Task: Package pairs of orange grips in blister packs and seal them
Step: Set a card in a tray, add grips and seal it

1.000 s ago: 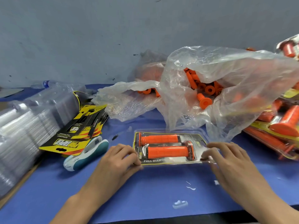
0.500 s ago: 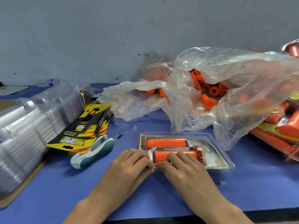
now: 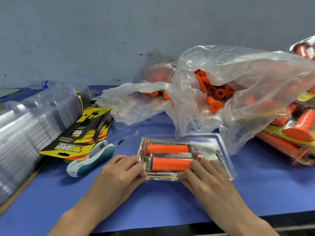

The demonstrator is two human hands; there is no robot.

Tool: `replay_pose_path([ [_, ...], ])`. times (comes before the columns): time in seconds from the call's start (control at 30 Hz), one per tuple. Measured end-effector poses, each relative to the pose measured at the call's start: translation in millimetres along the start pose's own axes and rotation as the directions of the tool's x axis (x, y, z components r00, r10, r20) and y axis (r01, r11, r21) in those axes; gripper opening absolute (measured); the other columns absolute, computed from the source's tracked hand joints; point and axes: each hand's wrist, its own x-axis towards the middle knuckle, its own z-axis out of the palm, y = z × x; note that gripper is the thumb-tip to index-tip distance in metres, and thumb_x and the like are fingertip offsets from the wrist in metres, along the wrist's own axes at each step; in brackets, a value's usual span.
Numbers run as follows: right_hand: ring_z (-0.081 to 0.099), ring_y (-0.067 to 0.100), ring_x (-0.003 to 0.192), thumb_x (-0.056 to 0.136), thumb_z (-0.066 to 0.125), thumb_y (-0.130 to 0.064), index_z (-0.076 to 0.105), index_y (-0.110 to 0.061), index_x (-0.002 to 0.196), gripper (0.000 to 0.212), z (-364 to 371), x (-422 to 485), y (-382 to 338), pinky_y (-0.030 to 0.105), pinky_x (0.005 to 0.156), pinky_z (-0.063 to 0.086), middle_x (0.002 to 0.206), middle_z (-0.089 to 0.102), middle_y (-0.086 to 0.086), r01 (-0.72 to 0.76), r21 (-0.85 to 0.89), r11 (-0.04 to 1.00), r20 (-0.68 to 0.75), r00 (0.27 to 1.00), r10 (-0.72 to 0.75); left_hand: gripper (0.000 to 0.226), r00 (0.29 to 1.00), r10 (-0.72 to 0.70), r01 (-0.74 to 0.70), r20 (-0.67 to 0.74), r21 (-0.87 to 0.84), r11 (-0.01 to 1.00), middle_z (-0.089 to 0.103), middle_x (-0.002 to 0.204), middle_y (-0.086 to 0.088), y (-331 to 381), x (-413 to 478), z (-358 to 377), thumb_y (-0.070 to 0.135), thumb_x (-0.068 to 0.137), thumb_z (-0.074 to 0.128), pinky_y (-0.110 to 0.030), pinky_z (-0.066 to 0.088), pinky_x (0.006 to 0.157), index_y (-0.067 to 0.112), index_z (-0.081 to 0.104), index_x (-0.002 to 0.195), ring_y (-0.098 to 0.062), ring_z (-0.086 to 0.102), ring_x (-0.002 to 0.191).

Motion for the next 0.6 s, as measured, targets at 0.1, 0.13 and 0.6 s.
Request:
replay_pose_path([
  [0.1,0.041,0.022,0.069,0.089,0.067,-0.015,0.057,-0.021,0.077,0.016,-4.6,-7.5,13.2,0.034,0.066,0.038,0.077,0.043,-0.003,-0.039,-0.010,0.999,0.013,0.999,0.039,0.028,1.000,-0.012,0.012,0.008,0.000,1.000,0.061,0.085,0.008,-7.0,-2.2,-1.7,0.040,0.096,0.054,-0.028,0.044,0.076,0.020,0.064,0.079,-0.017,0.061,0.075],
  [0.13,0.042,0.022,0.068,0.090,0.064,-0.017,0.057,-0.020,0.076,0.016,-5.1,-9.4,15.6,0.034,0.065,0.039,0.076,0.043,-0.003,-0.049,-0.006,0.999,0.007,0.999,0.049,0.029,1.000,-0.011,0.011,0.006,0.000,1.000,0.061,0.085,0.008,-7.8,-2.4,-1.7,0.040,0.096,0.054,-0.028,0.045,0.076,0.020,0.064,0.078,-0.018,0.061,0.075],
  [0.6,0.058,0.018,0.071,0.092,0.060,-0.019,0.060,-0.020,0.077,0.014,-4.2,-13.7,30.3,0.033,0.093,0.044,0.080,0.056,-0.007,-0.066,0.019,0.998,-0.032,0.997,0.066,0.030,0.989,-0.135,0.138,0.065,-0.041,0.990,0.063,0.097,0.010,-29.5,-6.0,-1.8,0.043,0.094,0.048,-0.032,0.046,0.082,0.018,0.063,0.086,-0.019,0.063,0.084],
])
